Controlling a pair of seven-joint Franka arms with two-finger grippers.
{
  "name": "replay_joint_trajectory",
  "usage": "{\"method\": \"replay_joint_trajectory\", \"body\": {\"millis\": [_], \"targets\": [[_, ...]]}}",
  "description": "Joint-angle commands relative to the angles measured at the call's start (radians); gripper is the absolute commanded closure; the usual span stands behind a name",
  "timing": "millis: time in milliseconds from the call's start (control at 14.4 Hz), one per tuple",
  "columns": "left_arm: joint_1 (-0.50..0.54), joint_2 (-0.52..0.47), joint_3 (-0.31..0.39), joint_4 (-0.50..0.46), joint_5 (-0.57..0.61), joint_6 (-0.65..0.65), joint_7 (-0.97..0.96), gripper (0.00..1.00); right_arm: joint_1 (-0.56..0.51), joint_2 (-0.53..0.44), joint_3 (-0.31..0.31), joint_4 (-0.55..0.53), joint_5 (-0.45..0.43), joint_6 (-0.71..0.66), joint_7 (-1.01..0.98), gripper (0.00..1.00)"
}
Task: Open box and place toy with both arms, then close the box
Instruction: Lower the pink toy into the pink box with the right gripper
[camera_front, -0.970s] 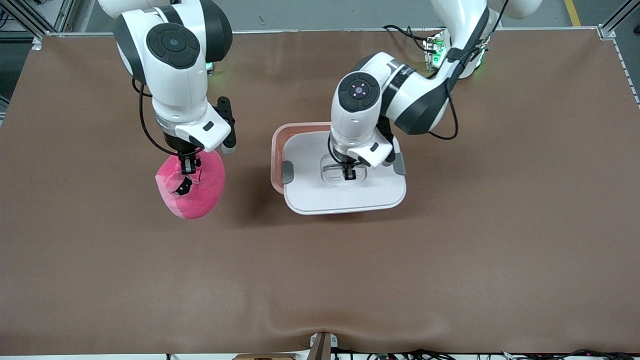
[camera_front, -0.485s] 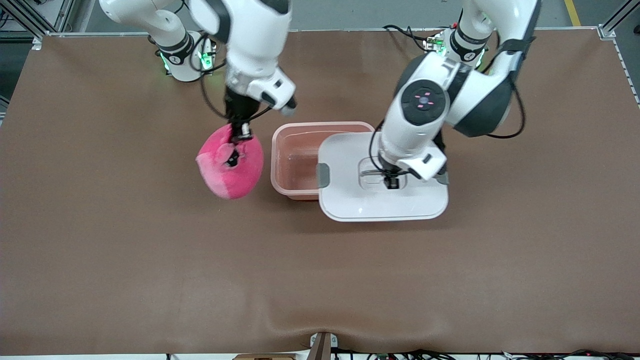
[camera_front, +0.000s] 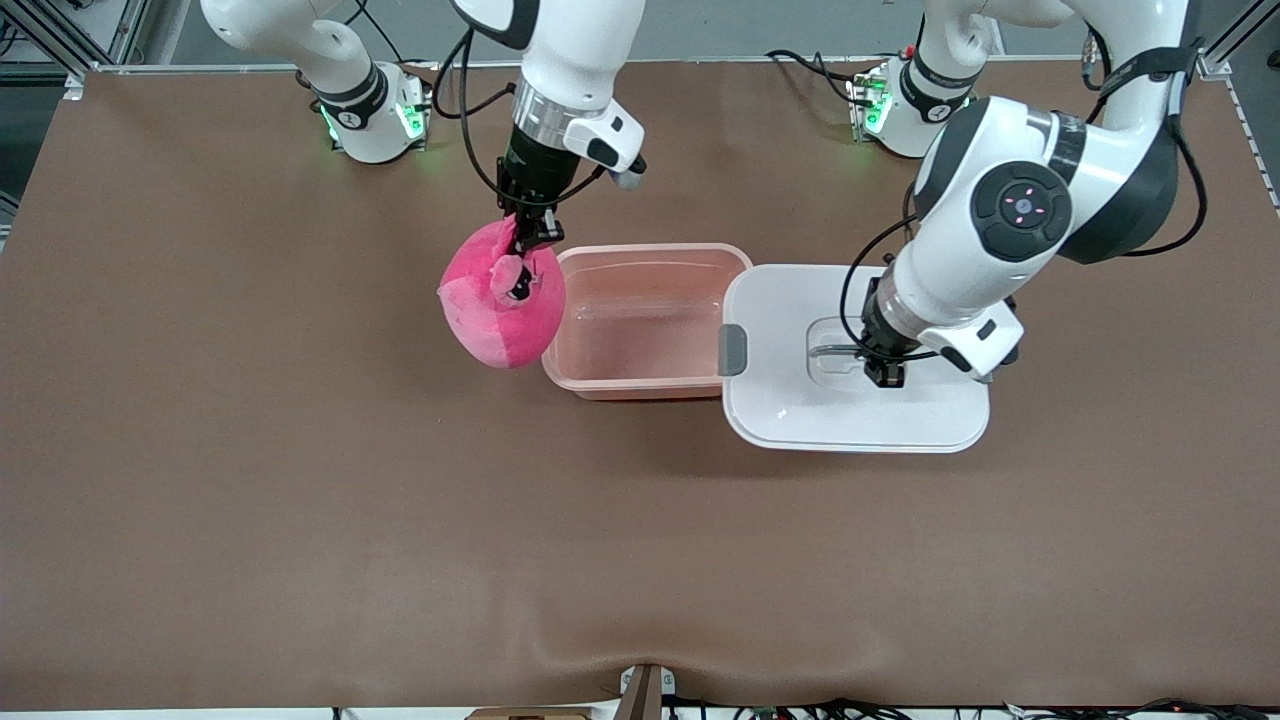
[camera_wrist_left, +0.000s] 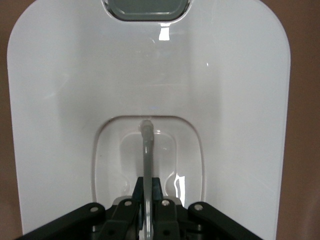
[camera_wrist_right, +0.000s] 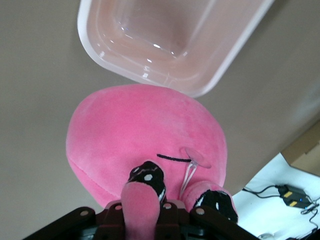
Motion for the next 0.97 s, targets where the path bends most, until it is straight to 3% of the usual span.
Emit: {"method": "replay_joint_trajectory", "body": {"millis": [0,277,901], "targets": [[0.047,-0.051,-0.015,-0.049,0.01,0.0,0.069,1.0,0.026,0.042,-0.01,0.007,-0.02,-0.01,-0.021,1.0],[0.11,-0.087,-0.015,-0.091,0.007,0.002,0.177,1.0,0.026,0.099,-0.008,0.046,-0.016,-0.001,-0.059,1.0],[0.122,-0.092,-0.015,-0.1,0.003,0.002,0.197,1.0,0.04,0.147,-0.008,0.078,-0.008,0.001,-0.054,1.0]]}}
